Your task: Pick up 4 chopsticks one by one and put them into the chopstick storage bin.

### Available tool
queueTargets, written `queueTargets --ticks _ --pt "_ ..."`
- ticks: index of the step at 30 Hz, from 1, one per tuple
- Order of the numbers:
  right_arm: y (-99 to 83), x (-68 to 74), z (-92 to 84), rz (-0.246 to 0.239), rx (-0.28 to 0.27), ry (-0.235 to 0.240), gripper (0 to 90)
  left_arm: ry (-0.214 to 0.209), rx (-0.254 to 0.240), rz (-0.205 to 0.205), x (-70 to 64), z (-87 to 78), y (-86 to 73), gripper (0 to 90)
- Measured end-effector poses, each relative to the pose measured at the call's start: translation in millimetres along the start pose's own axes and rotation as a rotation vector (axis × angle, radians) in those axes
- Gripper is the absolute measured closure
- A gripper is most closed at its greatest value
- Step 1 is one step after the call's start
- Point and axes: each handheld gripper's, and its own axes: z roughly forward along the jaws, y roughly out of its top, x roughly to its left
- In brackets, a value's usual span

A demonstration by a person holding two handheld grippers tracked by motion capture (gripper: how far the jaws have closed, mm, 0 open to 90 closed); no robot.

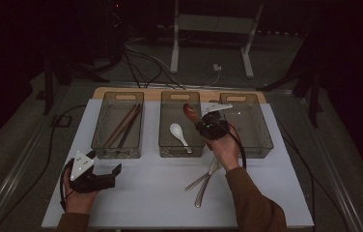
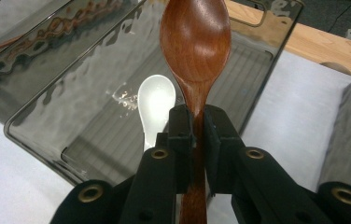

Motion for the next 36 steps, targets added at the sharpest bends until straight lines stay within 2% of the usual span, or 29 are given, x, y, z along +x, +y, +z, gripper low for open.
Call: queueTargets --ticks 7,11,14,15,18,20,24,36 --pt "4.0 7.3 17.2 -0.014 0.048 -0.017 82.5 -0.001 0.000 0.002 0.2 -0.2 0.1 0.7" --pt "4.2 9.0 23.1 -0.012 0.050 -0.018 81.3 -0.001 0.002 0.002 0.1 0.2 -0.1 0.7" --pt "4.2 9.7 24.1 0.002 0.014 -0.041 43.6 0.000 0.000 0.004 0.2 -0.2 0.0 0.7" --pt "4.1 9.7 23.3 0.009 0.005 -0.046 34.4 0.000 0.000 0.004 0.5 -0.3 0.0 0.7" --pt "3.3 8.8 20.5 0.028 -0.007 -0.042 15.8 0.001 0.002 0.002 0.2 0.0 -0.2 0.7" --pt "2.5 8.0 18.0 0.034 -0.005 -0.030 12.6 0.001 -0.001 0.003 -0.6 -0.1 0.1 0.7" --pt "1.2 7.2 11.4 0.030 -0.011 -0.043 4.2 0.002 0.000 0.003 -0.4 -0.3 0.1 0.7" --pt "-11.1 1.9 -5.5 0.013 0.010 -0.043 1.2 0.002 0.000 0.002 -1.1 -0.1 0.0 0.7"
